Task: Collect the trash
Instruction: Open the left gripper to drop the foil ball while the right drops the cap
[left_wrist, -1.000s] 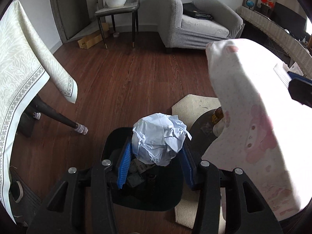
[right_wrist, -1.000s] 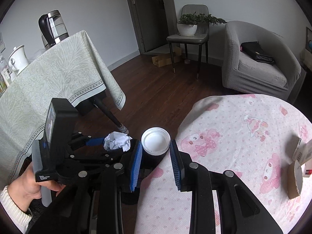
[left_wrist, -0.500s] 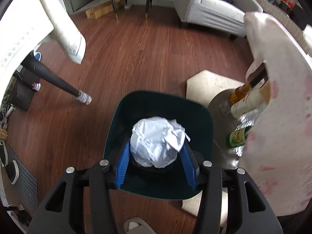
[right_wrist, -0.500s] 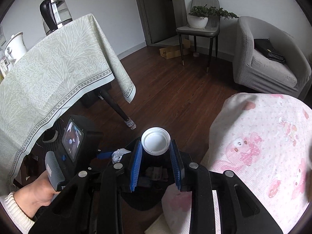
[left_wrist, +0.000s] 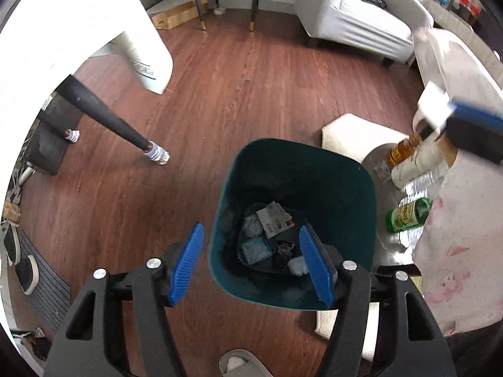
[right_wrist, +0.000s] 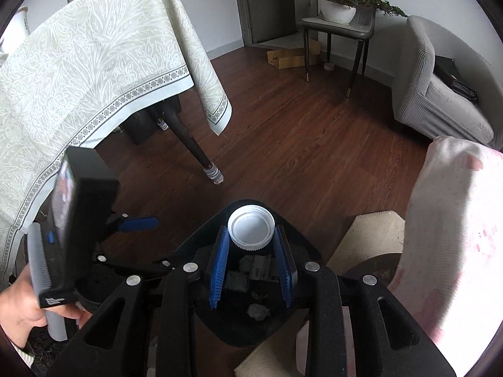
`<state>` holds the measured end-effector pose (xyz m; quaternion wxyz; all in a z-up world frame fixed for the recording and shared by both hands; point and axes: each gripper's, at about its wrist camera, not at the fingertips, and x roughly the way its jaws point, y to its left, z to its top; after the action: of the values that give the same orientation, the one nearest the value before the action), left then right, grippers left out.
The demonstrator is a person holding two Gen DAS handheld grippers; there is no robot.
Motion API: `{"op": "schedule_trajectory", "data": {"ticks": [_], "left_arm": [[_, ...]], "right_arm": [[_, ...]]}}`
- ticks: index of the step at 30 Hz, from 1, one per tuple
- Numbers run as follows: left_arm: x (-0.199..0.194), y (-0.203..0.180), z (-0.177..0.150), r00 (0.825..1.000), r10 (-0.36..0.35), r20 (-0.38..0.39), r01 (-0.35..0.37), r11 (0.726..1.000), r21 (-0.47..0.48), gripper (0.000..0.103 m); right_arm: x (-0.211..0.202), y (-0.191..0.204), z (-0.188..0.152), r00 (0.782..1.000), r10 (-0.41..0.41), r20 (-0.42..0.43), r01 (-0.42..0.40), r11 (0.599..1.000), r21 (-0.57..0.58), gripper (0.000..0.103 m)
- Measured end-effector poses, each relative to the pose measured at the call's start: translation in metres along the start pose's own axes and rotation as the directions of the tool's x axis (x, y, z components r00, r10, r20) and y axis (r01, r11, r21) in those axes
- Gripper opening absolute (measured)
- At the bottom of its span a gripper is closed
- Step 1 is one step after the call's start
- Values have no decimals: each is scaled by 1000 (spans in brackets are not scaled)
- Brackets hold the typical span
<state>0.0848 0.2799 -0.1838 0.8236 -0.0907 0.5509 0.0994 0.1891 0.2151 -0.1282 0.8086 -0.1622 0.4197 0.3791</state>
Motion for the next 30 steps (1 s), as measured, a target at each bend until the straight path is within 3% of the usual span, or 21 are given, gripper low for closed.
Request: {"op": "schedule_trajectory", "data": {"ticks": [11,15,22,25,26,27,28,30], "left_arm": [[-34,34,-4,998,45,43,-42,997,-69,57],[-57,39,-2,994,37,101,-28,996,-90,54],[-92,37,7,985,-6,172,23,995,-96,40],[-104,32,12,978,-17,210,39,994,-100,40],[-109,31,13,975,-23,222,47,994,-102,40],[-113,30,15,972,-28,234,53,993,-102,40],[-116,27,16,969,-32,245,58,993,-100,40],[-123,21,19,963,-35,268,61,994,-90,40]], "right_arm": [[57,25,-9,994,-26,-107,20,998,-57,29],[73,29,-15,990,-32,-139,23,998,-65,29],[95,28,-29,980,-48,-194,33,996,-78,29],[99,25,-32,976,-50,-210,37,997,-69,30],[100,23,-34,976,-53,-212,40,997,-64,33],[100,22,-35,975,-55,-214,42,997,-61,47],[99,21,-36,976,-56,-212,44,997,-60,54],[97,19,-36,977,-54,-207,43,998,-55,54]]}}
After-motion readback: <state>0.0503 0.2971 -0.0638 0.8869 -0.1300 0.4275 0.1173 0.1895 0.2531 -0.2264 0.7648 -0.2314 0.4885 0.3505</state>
